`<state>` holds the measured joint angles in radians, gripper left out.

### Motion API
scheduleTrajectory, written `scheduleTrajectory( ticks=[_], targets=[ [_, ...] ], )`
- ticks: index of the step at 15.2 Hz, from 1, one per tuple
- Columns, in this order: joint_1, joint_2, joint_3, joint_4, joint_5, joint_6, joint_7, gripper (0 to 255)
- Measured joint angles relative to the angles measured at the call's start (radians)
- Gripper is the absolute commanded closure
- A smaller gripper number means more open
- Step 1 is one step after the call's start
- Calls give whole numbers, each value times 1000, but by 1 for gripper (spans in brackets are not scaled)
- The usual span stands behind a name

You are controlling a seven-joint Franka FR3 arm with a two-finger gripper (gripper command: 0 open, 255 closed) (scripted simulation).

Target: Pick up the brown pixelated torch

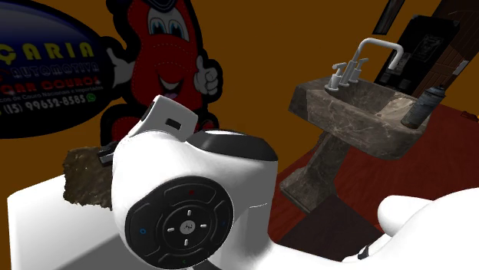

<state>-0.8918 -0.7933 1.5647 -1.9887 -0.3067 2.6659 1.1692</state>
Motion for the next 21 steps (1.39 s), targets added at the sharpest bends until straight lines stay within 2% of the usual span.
scheduleTrajectory(
  ticks=[7,21],
  targets=[
    [6,6,-6,4,-1,-10,-7,255],
    [41,83,-73,104,-8,-122,-101,255]
  ],
)
